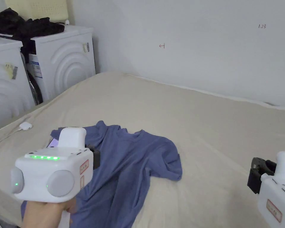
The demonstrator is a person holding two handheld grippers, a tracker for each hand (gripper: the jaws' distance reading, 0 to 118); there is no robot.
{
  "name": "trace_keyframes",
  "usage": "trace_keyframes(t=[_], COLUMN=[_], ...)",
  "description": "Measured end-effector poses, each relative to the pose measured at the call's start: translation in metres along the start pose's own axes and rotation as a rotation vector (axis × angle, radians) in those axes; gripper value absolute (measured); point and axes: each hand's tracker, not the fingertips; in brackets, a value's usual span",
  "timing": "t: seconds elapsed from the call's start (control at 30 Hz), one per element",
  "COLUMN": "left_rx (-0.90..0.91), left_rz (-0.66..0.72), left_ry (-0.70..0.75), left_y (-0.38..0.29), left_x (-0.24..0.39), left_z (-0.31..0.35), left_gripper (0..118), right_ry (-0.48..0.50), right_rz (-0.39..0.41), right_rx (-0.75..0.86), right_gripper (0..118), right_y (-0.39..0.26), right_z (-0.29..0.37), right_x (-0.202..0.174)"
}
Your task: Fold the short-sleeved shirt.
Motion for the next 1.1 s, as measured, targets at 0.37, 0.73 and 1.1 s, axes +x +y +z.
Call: trace_keyframes(t=[0.37,0.73,1.1], left_rx=[-0.17,-0.375,-0.546], left_rz=[-0.033,-0.089,-0.193], left_ry=[-0.082,-0.125,0.006], left_y=[-0.005,-0.019,-0.041], left_x=[0.042,0.087,0.081], left_z=[-0.102,-0.208,-0.261], left_gripper=[2,13,118], right_ry=[-0.007,0.025,0.058], right_rz=[-0.011,-0.087,-0.061], right_rx=[-0.141,-0.268,-0.353], right_gripper=[0,0,0], right_y=[-0.035,-0.07,-0.102], right_z=[-0.048,-0.076,-0.069], right_x=[0.011,0.027,0.044])
